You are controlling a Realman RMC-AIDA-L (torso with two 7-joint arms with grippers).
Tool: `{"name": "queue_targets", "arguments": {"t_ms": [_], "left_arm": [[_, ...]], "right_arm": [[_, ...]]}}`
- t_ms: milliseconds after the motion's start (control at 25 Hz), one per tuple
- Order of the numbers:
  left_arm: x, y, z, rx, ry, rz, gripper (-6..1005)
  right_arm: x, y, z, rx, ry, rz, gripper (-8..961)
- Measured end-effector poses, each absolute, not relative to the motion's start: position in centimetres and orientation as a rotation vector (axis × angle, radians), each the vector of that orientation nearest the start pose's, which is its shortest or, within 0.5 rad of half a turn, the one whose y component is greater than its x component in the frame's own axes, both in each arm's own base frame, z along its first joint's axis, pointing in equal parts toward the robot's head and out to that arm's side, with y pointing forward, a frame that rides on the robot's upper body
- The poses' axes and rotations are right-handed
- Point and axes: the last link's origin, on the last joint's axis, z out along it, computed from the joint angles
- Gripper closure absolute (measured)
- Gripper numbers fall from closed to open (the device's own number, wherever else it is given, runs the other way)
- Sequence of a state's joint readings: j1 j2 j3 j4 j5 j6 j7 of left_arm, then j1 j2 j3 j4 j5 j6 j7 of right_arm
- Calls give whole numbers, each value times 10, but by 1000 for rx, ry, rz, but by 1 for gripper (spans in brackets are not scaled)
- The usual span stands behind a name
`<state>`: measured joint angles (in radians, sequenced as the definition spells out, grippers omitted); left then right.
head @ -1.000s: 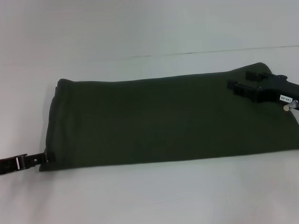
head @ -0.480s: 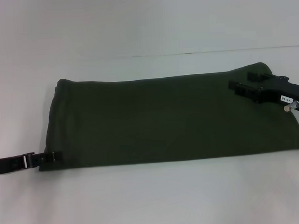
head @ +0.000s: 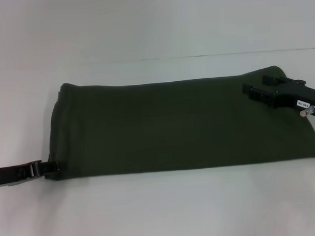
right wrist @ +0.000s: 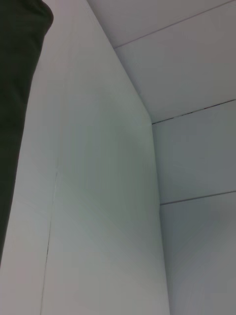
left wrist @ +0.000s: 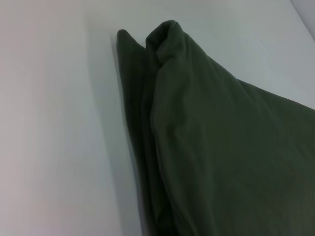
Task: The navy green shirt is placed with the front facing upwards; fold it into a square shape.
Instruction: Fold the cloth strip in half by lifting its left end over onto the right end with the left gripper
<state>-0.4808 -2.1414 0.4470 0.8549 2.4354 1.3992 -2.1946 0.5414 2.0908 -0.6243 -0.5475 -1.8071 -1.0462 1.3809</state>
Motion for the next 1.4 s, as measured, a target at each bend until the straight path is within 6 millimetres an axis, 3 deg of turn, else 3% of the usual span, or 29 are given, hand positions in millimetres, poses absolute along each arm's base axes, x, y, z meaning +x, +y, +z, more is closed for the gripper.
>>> {"name": "queue_targets", "arguments": {"t_ms": [480,720,1080,1400], "left_arm": [[-332,322,21,-2119,-1687,-372,686],[-332,323,21,-2127,-1677,-356,910],[-326,326,31,-2174,-1600,-342,954],[-321,331,34,-2201,-1564,-331,965]], "right_arm": [[306,382,11,-2153,887,625,187],[307,381,13,-2149,891,625,188],[326,366,42,-2142,948,511,190],[342,339,84,-2079,1235,356,191]]}}
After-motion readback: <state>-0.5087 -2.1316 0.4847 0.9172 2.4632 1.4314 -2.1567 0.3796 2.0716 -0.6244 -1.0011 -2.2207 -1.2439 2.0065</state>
